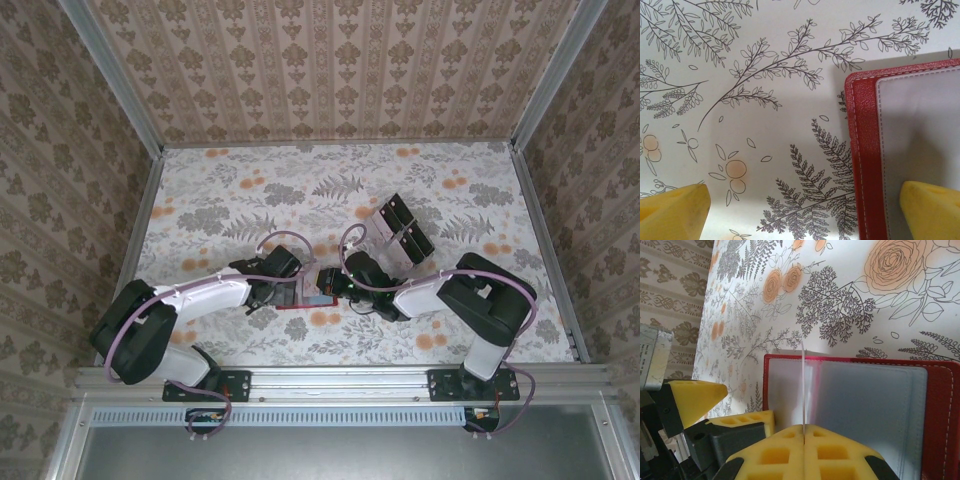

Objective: Put the credit cards into the card holder

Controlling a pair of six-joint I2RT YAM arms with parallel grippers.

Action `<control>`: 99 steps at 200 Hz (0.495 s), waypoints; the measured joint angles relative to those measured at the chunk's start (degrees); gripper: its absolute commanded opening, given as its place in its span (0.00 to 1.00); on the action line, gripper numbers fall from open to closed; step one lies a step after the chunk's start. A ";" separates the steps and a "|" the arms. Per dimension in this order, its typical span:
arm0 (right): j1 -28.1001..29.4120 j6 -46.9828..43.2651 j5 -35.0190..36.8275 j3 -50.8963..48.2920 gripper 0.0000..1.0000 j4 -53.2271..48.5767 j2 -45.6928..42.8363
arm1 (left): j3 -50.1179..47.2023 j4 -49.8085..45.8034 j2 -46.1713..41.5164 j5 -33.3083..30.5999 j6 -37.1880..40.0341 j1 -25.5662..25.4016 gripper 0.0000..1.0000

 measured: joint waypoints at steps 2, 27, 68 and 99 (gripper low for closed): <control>0.00 0.07 0.00 0.00 0.00 0.11 0.07 | 0.00 0.00 0.00 -0.02 0.00 0.00 1.00; 0.00 0.55 0.00 -0.15 0.00 1.90 1.07 | 0.00 0.00 0.00 -0.02 0.00 0.00 1.00; 0.00 1.62 -0.04 -0.81 0.00 4.26 2.03 | -0.07 0.02 0.02 0.00 0.00 0.00 1.00; 0.02 2.71 -0.28 -1.09 0.00 6.29 3.76 | -0.07 0.09 0.09 0.00 0.00 0.00 1.00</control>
